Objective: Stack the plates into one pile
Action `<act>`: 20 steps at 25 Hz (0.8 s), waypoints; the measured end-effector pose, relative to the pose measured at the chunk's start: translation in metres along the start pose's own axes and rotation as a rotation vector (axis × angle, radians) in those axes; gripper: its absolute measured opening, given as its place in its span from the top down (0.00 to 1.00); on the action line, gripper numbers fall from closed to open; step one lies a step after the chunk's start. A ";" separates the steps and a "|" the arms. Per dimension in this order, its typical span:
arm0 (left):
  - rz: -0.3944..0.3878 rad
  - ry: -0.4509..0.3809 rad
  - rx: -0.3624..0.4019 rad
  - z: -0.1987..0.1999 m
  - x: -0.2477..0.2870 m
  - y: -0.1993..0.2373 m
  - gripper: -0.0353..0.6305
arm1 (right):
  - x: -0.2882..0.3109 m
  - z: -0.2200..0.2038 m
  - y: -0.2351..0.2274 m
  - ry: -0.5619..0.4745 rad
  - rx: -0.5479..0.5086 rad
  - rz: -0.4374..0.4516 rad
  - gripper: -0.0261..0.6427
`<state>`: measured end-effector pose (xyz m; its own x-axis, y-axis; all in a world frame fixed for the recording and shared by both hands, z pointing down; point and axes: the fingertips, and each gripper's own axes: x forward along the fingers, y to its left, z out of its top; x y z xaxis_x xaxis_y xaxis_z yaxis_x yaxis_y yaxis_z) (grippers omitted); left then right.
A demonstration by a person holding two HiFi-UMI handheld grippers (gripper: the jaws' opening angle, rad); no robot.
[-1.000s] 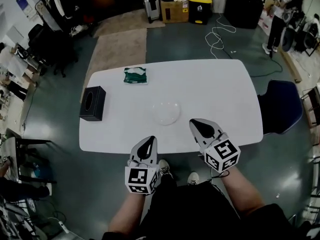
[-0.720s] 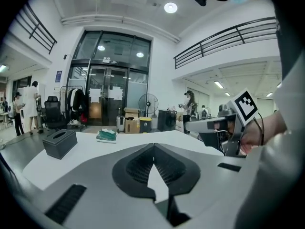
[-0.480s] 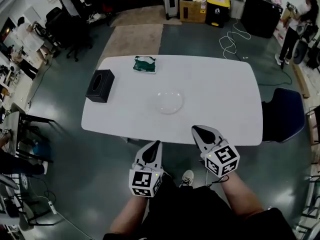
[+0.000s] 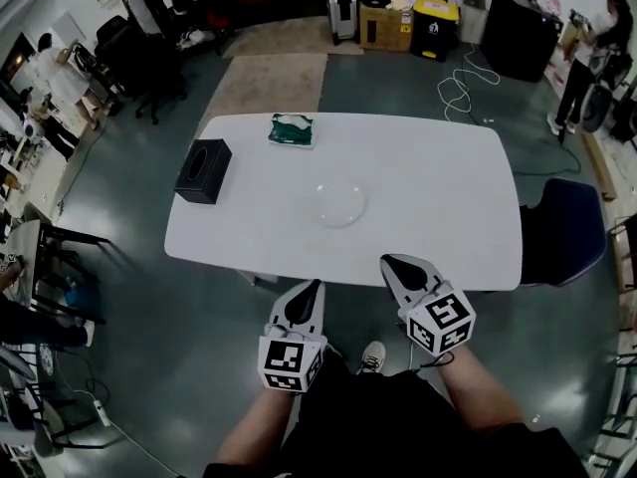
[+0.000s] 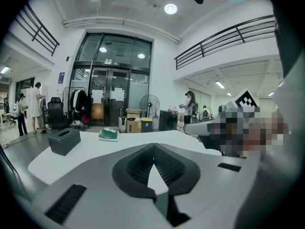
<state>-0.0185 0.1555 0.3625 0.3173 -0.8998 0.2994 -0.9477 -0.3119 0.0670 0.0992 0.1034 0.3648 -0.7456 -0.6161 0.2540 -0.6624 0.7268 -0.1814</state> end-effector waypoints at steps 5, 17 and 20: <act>0.004 -0.009 -0.003 0.004 -0.006 0.001 0.92 | 0.001 0.002 0.005 -0.004 -0.005 0.005 0.94; 0.022 -0.012 0.002 0.004 -0.014 0.001 0.92 | 0.001 0.001 0.012 -0.004 -0.007 0.025 0.94; 0.024 -0.014 0.000 0.005 -0.015 0.000 0.92 | -0.002 0.000 0.013 -0.003 -0.008 0.027 0.94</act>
<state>-0.0226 0.1674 0.3538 0.2950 -0.9113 0.2872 -0.9551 -0.2903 0.0597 0.0920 0.1137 0.3619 -0.7632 -0.5972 0.2467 -0.6416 0.7456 -0.1802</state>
